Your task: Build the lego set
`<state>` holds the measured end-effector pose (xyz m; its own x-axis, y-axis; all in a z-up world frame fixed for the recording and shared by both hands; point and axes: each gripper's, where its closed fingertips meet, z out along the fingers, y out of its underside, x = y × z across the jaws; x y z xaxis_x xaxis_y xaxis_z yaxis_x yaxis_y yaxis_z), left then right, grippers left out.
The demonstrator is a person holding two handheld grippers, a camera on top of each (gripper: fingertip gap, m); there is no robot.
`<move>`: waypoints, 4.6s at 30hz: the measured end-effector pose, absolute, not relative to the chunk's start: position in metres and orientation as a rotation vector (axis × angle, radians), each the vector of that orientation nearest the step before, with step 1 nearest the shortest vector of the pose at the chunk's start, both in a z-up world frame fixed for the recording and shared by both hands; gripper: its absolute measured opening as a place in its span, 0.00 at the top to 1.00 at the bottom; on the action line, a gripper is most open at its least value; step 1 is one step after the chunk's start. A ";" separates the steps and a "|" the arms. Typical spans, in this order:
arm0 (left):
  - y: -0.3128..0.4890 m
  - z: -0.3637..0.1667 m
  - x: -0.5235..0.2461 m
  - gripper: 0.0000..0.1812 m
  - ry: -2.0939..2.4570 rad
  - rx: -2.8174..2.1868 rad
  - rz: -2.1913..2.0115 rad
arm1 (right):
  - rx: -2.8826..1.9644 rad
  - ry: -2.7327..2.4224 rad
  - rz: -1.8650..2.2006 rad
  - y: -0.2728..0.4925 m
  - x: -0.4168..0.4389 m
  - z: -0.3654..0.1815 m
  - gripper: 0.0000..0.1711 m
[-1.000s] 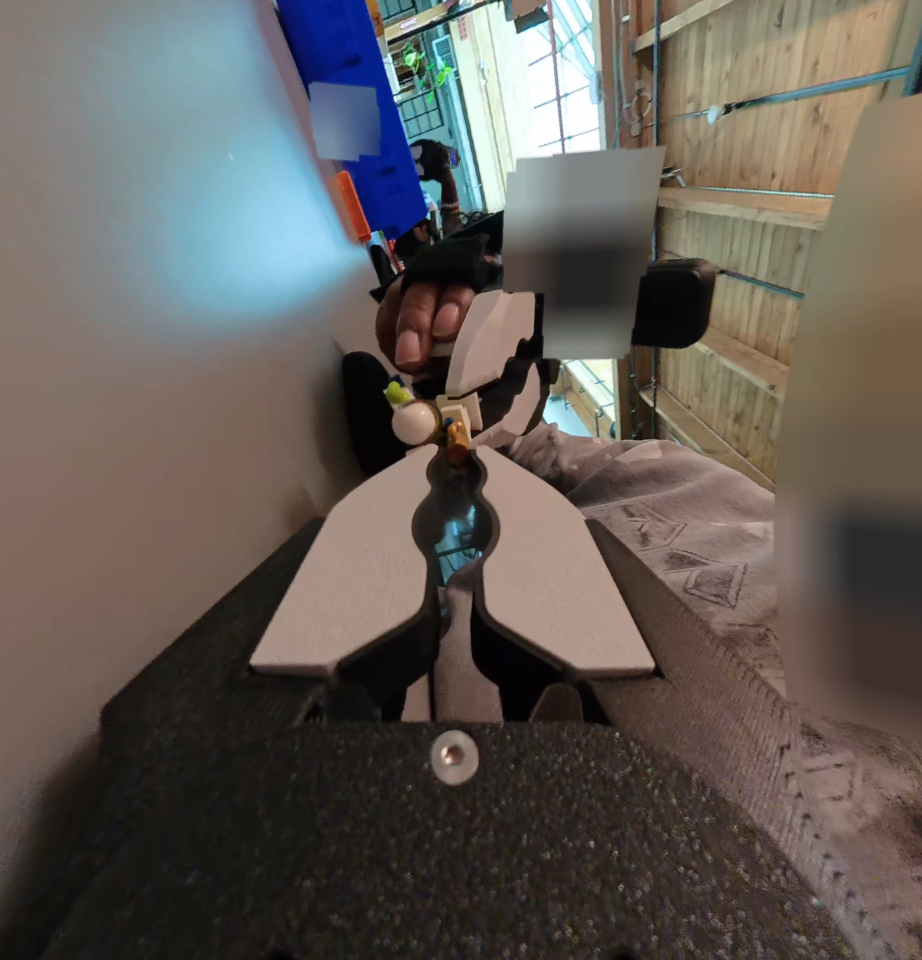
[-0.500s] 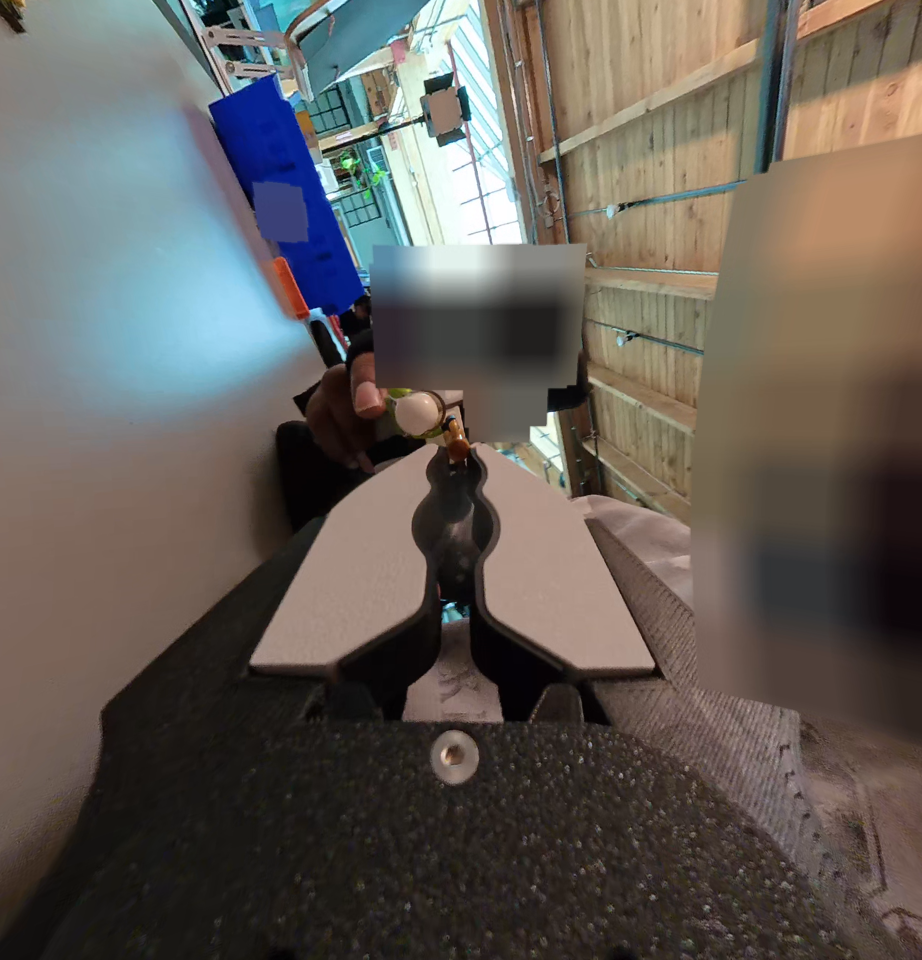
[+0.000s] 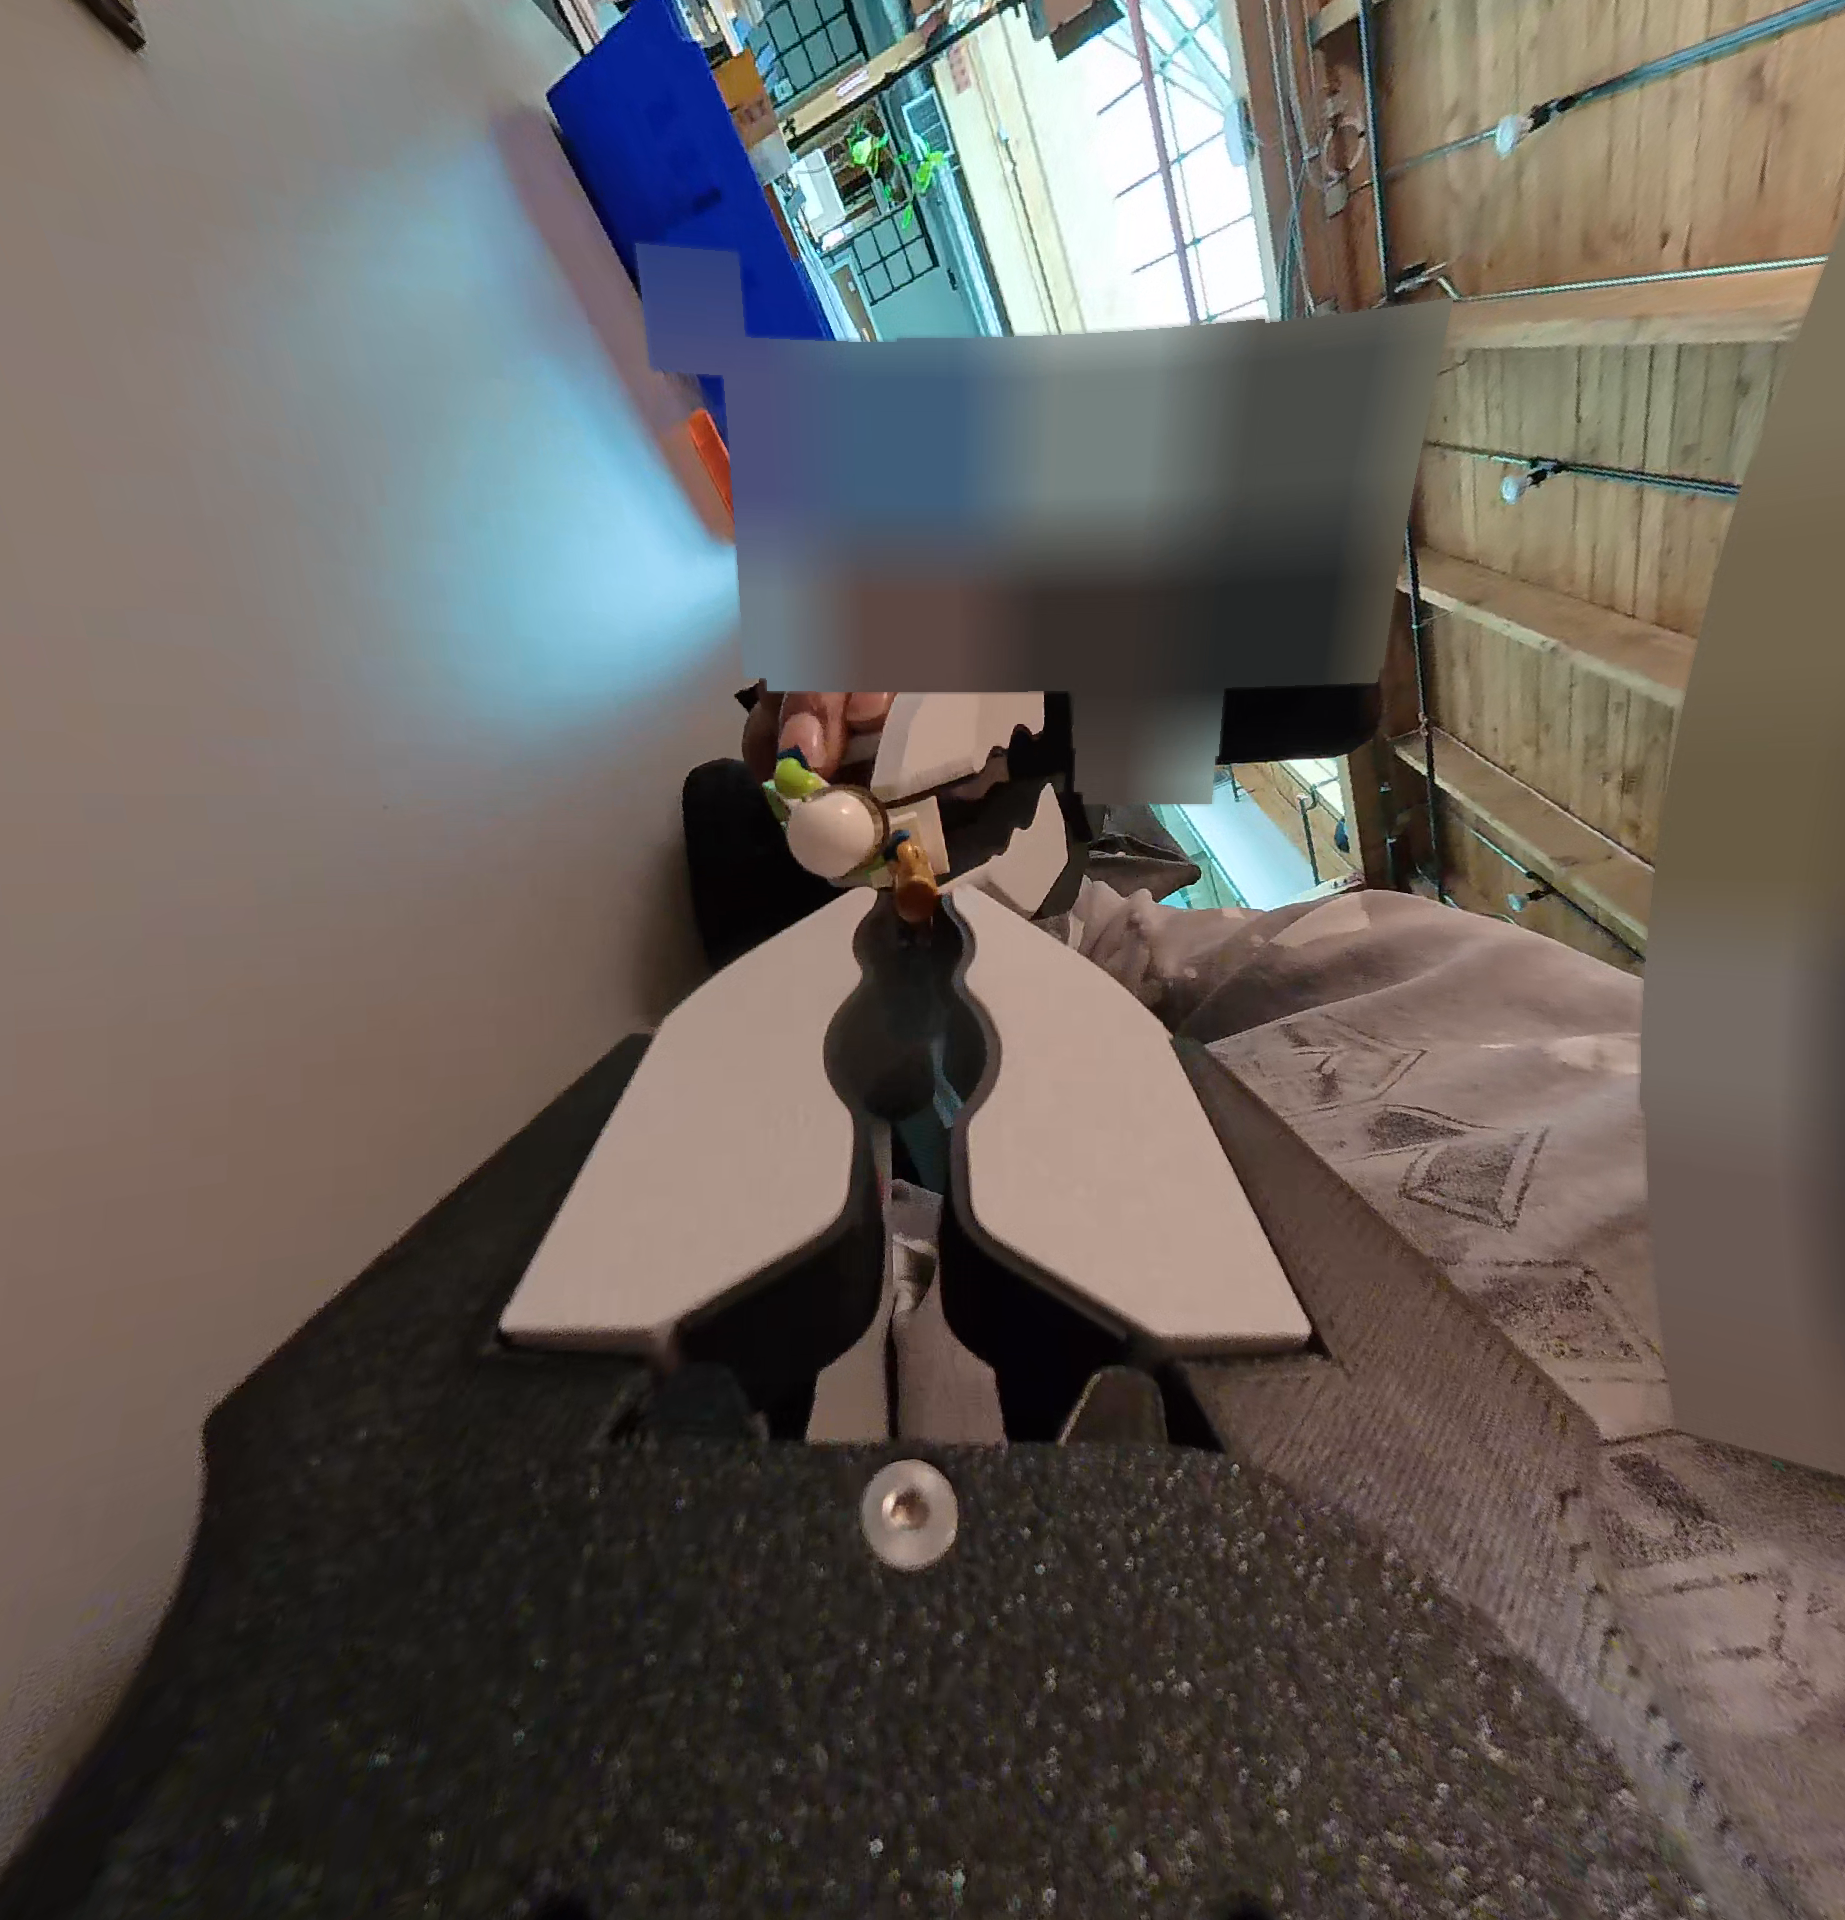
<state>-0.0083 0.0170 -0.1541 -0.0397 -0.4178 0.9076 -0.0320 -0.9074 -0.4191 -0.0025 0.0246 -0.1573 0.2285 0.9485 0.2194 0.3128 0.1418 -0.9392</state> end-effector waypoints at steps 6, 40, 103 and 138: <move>0.014 -0.153 -0.007 0.96 0.559 -1.965 -2.038 | -1.405 -1.288 0.800 0.021 -0.001 -0.155 0.90; 0.080 -0.081 0.005 0.82 1.523 -1.776 -1.462 | -1.386 -1.227 1.580 0.069 0.037 -0.107 0.95; -0.004 -0.052 -0.007 0.93 2.003 -0.991 -1.647 | -1.188 -1.416 1.957 0.020 0.009 -0.067 0.96; 0.124 -0.047 -0.003 0.86 1.141 -1.540 -1.221 | -1.328 -0.889 1.549 0.134 0.010 -0.033 0.96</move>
<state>-0.0027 0.1238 -0.0466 0.1101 -0.9702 0.2159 -0.1490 -0.2308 -0.9615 0.0101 0.1345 -0.0327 -0.0364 0.9355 -0.3516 -0.1684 -0.3525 -0.9205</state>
